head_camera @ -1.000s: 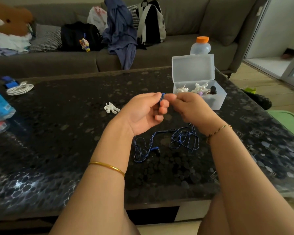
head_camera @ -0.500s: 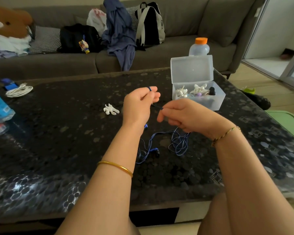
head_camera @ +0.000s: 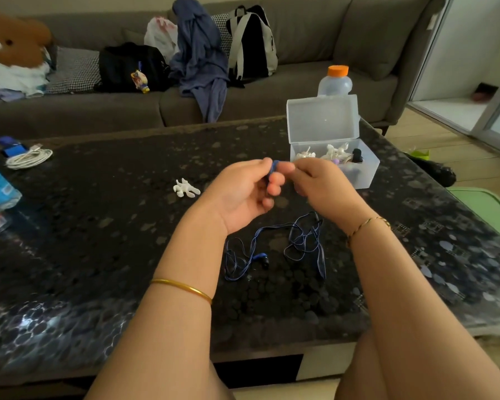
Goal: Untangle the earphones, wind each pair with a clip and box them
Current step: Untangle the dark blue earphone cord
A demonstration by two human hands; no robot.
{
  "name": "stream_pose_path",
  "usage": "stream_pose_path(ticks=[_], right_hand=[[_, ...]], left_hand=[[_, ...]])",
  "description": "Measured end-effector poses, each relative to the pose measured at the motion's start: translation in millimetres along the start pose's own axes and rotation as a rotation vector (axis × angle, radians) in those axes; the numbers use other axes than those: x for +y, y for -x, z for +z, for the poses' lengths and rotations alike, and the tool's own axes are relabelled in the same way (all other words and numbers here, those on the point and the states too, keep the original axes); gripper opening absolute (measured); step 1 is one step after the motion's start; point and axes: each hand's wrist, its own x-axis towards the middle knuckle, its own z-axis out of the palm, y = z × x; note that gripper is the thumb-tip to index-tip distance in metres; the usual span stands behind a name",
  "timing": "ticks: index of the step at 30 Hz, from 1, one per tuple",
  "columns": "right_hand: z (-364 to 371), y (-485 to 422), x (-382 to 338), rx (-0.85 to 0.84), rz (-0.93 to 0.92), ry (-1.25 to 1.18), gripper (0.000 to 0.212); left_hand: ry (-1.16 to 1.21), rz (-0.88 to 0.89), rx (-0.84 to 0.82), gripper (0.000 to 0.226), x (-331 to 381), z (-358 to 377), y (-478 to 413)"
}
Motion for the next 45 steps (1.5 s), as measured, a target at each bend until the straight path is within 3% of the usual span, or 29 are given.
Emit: stream_pose_path(ticks=[3,6,9,12,15,20,23,28,30,33,35,38,42,45], right_hand=[[2,5,-7,-0.161,0.021,-0.054,0.032],[6,9,-13,-0.328,0.032,-0.061,0.023],[5,11,-17,-0.395,0.051,-0.091,0.023],[1,12,-20,-0.373,0.062,-0.096,0.025],[-1,10,-19,-0.195,0.054,-0.097,0.024],[-1,5,-8,0.061,0.007,0.121,0.023],[2,3,-4,0.114,0.001,0.126,0.022],[2,3,-3,-0.028,0.008,-0.005,0.030],[4,5,-6,-0.140,0.032,-0.040,0.028],[3,8,-12,-0.300,0.072,-0.070,0.026],[1,10,-15,-0.402,0.117,-0.094,0.024],[-3,14,-19,-0.430,0.138,-0.116,0.025],[-8,13,-20,-0.229,0.087,-0.162,0.024],[-6,9,-14,-0.073,0.006,0.008,0.022]], left_hand=[[0.388,0.020,0.023,0.032,4,-4,0],[0.435,0.103,0.175,0.027,4,-5,0],[0.144,0.174,0.351,0.024,1,-3,-1],[-0.346,0.307,0.481,0.025,-4,-7,-3],[-0.683,0.363,0.413,0.026,-8,-8,-5],[-0.836,0.179,0.279,0.034,-7,3,-4],[-0.616,0.064,0.163,0.038,-3,6,1],[0.180,-0.051,0.028,0.036,5,1,5],[0.310,-0.014,0.069,0.034,5,-1,4],[0.315,0.095,0.240,0.027,3,2,2],[0.153,0.188,0.353,0.024,1,2,1],[-0.331,0.338,0.481,0.023,-4,-3,-2],[-0.828,0.407,0.407,0.025,-9,-3,-5],[-0.928,0.297,0.330,0.032,-10,5,-6]])
